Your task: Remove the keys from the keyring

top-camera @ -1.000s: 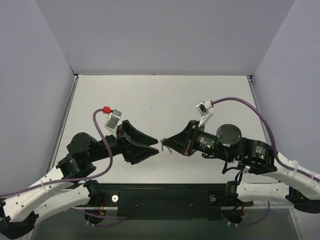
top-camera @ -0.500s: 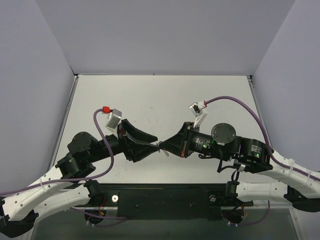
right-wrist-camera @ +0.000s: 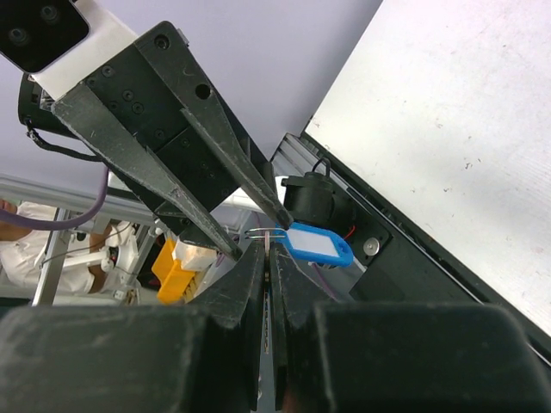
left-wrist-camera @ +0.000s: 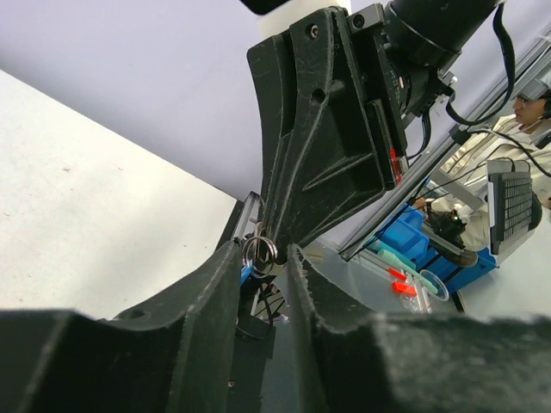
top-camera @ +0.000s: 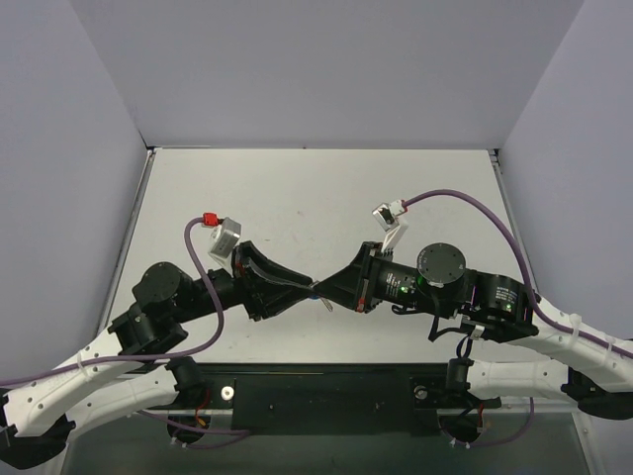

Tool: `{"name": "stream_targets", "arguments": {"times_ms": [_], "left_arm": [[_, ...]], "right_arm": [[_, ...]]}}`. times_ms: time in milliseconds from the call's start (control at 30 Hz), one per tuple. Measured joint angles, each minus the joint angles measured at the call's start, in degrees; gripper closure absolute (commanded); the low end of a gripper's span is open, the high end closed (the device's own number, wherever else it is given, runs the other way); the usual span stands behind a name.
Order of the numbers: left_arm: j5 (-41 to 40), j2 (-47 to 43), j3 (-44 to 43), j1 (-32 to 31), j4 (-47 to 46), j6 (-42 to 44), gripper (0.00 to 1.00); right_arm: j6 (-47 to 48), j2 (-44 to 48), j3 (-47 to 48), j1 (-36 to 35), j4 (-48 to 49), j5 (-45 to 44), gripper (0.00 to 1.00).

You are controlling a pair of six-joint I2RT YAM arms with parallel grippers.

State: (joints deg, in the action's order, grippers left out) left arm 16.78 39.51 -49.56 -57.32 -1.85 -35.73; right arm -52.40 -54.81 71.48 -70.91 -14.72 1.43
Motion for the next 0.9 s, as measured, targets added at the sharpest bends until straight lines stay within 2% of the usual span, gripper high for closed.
{"name": "stream_targets", "arguments": {"times_ms": [33, 67, 133, 200, 467, 900], "left_arm": [[0.0, -0.1, 0.0, 0.0, 0.0, 0.0, 0.74], [0.2, -0.1, -0.1, 0.0, 0.0, 0.0, 0.86], [0.2, -0.3, -0.2, 0.0, 0.2, 0.0, 0.95], [0.1, -0.5, -0.4, 0.1, 0.4, 0.0, 1.00], [0.8, -0.4, -0.9, 0.0, 0.5, -0.4, 1.00], [4.4, 1.9, -3.5, -0.1, 0.3, -6.3, 1.00]], "right_arm": [[0.0, 0.0, 0.0, 0.0, 0.0, 0.1, 1.00], [0.0, 0.0, 0.0, 0.0, 0.1, 0.1, 1.00], [0.1, 0.0, 0.0, 0.0, 0.2, 0.2, 1.00], [0.0, 0.2, 0.2, 0.0, 0.6, 0.7, 1.00], [0.7, 0.5, 0.2, 0.0, 0.9, 2.7, 1.00], [6.1, 2.6, 0.2, 0.0, 1.7, 5.9, 1.00]]}}
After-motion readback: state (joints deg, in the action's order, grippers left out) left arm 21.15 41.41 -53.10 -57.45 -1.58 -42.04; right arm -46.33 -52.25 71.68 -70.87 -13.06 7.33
